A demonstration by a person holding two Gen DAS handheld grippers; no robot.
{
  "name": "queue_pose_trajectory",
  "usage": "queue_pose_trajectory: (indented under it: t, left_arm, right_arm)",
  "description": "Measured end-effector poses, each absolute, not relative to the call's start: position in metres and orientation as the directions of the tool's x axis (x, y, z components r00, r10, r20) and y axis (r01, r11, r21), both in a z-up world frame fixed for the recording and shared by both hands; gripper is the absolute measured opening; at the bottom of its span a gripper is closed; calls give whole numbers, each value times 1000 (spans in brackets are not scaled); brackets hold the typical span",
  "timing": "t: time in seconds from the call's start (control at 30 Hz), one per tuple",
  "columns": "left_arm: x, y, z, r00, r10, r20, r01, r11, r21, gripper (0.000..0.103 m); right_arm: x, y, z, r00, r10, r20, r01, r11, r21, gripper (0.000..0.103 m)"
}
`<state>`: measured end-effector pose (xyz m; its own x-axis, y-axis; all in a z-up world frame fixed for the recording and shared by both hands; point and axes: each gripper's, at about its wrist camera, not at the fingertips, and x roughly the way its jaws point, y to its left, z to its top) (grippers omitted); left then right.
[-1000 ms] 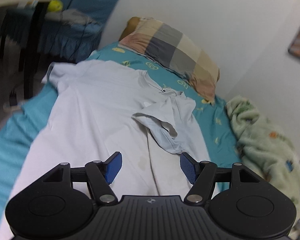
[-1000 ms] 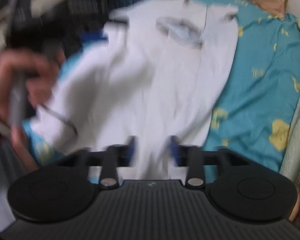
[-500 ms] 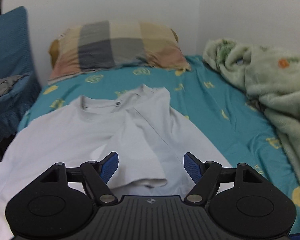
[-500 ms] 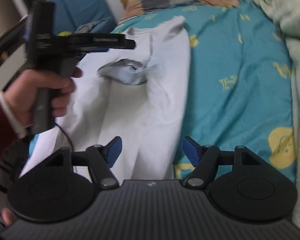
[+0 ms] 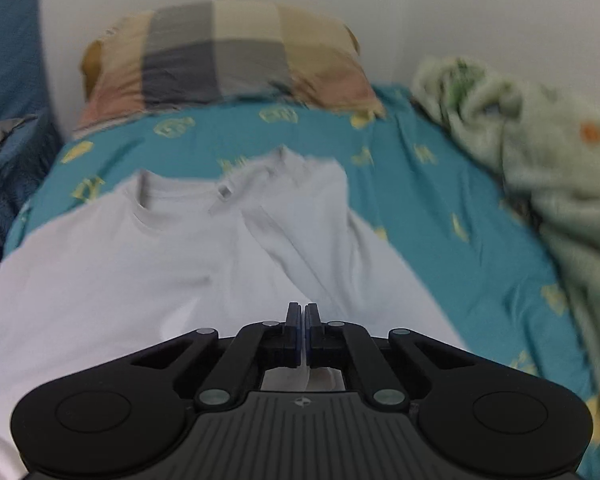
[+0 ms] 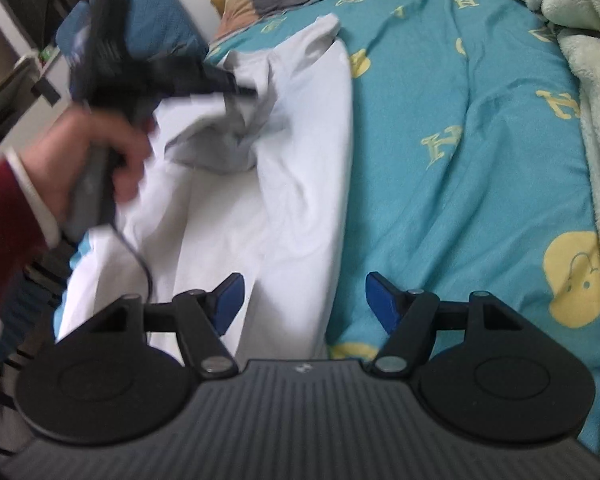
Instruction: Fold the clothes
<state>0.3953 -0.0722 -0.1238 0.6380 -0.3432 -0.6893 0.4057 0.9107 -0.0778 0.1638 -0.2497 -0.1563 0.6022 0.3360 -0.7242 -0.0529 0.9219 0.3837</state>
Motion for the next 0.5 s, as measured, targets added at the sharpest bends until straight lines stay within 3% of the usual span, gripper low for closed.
queue_pose_trajectory:
  t: [0.27, 0.5]
  left_arm:
    - [460, -25, -75, 746, -237, -623, 171, 971, -165, 2]
    - [506, 2, -128, 717, -84, -692, 2, 993, -118, 2]
  right_arm:
    - [152, -224, -155, 573, 367, -733, -158, 927, 340, 71]
    - [151, -218, -157, 534, 406, -742, -226, 914, 337, 72]
